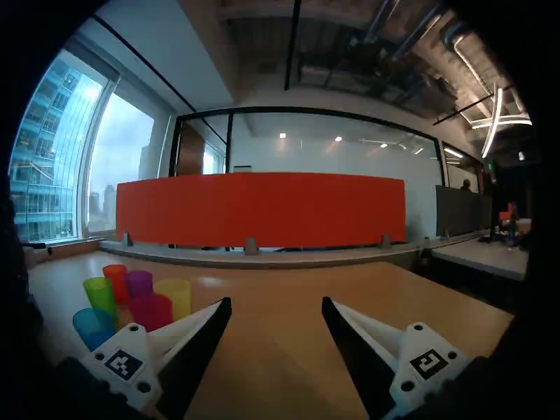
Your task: Pour water
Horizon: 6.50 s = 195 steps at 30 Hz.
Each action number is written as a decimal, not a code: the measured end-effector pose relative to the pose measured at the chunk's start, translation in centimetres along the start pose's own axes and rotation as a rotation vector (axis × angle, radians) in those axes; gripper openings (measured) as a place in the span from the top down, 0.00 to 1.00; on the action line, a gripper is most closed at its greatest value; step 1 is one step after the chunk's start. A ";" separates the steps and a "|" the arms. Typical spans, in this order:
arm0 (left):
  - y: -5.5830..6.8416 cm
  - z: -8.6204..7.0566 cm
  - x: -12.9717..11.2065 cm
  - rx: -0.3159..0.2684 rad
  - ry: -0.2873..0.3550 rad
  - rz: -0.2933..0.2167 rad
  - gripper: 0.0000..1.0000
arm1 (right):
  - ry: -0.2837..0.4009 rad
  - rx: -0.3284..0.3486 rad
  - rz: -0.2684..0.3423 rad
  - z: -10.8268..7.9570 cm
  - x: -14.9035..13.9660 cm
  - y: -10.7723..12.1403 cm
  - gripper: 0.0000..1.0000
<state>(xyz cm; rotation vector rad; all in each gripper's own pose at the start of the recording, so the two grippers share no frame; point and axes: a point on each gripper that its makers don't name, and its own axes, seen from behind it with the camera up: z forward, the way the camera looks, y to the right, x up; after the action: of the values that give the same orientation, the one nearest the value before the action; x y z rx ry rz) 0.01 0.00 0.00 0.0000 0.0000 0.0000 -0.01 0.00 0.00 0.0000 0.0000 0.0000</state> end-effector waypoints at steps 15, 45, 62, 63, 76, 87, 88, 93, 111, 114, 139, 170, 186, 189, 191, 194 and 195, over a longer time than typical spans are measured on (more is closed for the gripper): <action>-0.1 -0.1 -0.1 0.012 -0.020 -0.009 0.01 | -0.016 -0.002 -0.025 0.0 0.1 0.0 0.00; 1.1 1.5 18.4 -0.118 -0.029 0.048 0.01 | 0.025 0.093 -0.095 0.4 18.9 -3.0 0.00; 2.8 1.3 24.0 -0.241 -0.027 0.060 0.01 | -0.006 0.208 0.000 0.3 22.6 -5.0 0.00; 3.0 1.3 24.1 -0.251 -0.026 0.064 0.01 | -0.007 0.224 0.003 0.2 22.7 -5.2 0.00; 7.3 0.3 24.8 -0.467 -0.024 0.020 0.01 | -0.019 0.510 0.030 -2.5 24.1 -9.6 0.00; 9.6 -0.1 24.9 -0.587 -0.034 -0.015 0.01 | -0.051 0.630 -0.030 -3.8 23.6 -12.0 0.00; 9.7 -0.2 24.8 -0.595 -0.035 -0.013 0.01 | -0.056 0.639 -0.038 -3.9 23.5 -12.1 0.00; 10.1 -0.4 23.9 -0.623 -0.051 -0.008 0.01 | -0.088 0.682 -0.077 -4.5 22.5 -13.0 0.00; 11.0 0.6 18.1 -0.680 -0.152 0.056 0.01 | -0.212 0.787 -0.152 -5.8 17.9 -14.5 0.00; 11.3 0.8 17.5 -0.696 -0.162 0.068 0.01 | -0.233 0.803 -0.172 -6.0 16.9 -14.7 0.00; 12.7 3.0 8.1 -0.727 -0.272 0.178 0.01 | -0.355 0.906 -0.269 -6.8 8.0 -17.6 0.00; 15.6 3.6 -1.7 -0.793 -0.429 0.218 0.01 | -0.505 0.947 -0.329 -7.6 -2.8 -18.6 0.00; 16.6 4.4 -5.4 -0.824 -0.513 0.266 0.01 | -0.549 0.970 -0.377 -7.5 -6.4 -19.5 0.00; 16.7 4.8 -6.1 -0.822 -0.530 0.271 0.01 | -0.557 0.968 -0.379 -7.3 -7.0 -19.7 0.00; 16.8 5.0 -6.4 -0.823 -0.538 0.272 0.01 | -0.562 0.970 -0.383 -7.1 -7.4 -19.8 0.00; 17.0 5.3 -6.9 -0.826 -0.548 0.274 0.01 | -0.568 0.975 -0.393 -7.0 -8.0 -20.1 0.00; 17.0 5.4 -7.1 -0.828 -0.551 0.275 0.01 | -0.570 0.978 -0.396 -7.0 -8.2 -20.3 0.00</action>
<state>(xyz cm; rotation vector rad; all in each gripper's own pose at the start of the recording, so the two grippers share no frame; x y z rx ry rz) -7.08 17.05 5.45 -0.8276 -0.5507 0.2754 -8.17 -20.28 -7.01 0.9779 -0.5702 -0.3963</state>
